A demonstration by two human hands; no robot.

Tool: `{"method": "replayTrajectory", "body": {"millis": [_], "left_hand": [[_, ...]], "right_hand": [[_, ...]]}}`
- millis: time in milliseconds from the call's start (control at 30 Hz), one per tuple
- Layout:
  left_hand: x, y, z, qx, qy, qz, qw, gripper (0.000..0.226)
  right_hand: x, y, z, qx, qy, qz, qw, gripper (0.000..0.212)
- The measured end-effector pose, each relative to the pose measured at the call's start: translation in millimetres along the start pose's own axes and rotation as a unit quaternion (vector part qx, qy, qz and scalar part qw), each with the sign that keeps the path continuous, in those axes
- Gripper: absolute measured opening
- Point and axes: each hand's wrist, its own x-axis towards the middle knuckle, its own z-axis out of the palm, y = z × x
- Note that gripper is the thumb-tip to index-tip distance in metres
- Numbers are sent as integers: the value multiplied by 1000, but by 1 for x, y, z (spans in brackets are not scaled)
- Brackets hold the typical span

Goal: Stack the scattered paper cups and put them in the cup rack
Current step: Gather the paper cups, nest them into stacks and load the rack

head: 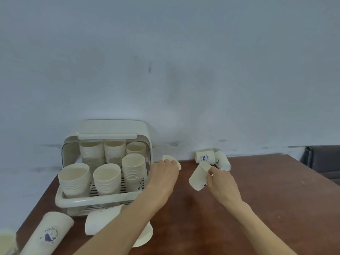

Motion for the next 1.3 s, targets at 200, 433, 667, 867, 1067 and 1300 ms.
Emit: {"method": "replayTrajectory", "body": {"millis": [200,433,667,867,1067,1300], "left_hand": [[-44,-10,-35,-38,35,15,999,39],[-87,-23,-68,-73,66,17,995,36],[-120,-40,-91,-87,76,-22,993,26],[-142,-58,-98,-139,94,-83,982,19],[-163,-79,-85,-189,126,-130,965,15],[-189,-101,-70,-223,145,-185,946,20]], "right_hand": [[-27,-24,-22,12,-8,-8,1000,14],[-55,-51,-39,21,-1,-24,1000,9],[-82,-74,-50,16,8,-64,998,11],[-105,-93,-56,12,24,-107,994,16],[-122,-110,-55,18,39,-143,989,15],[-131,-129,-46,38,44,-182,982,12]]}}
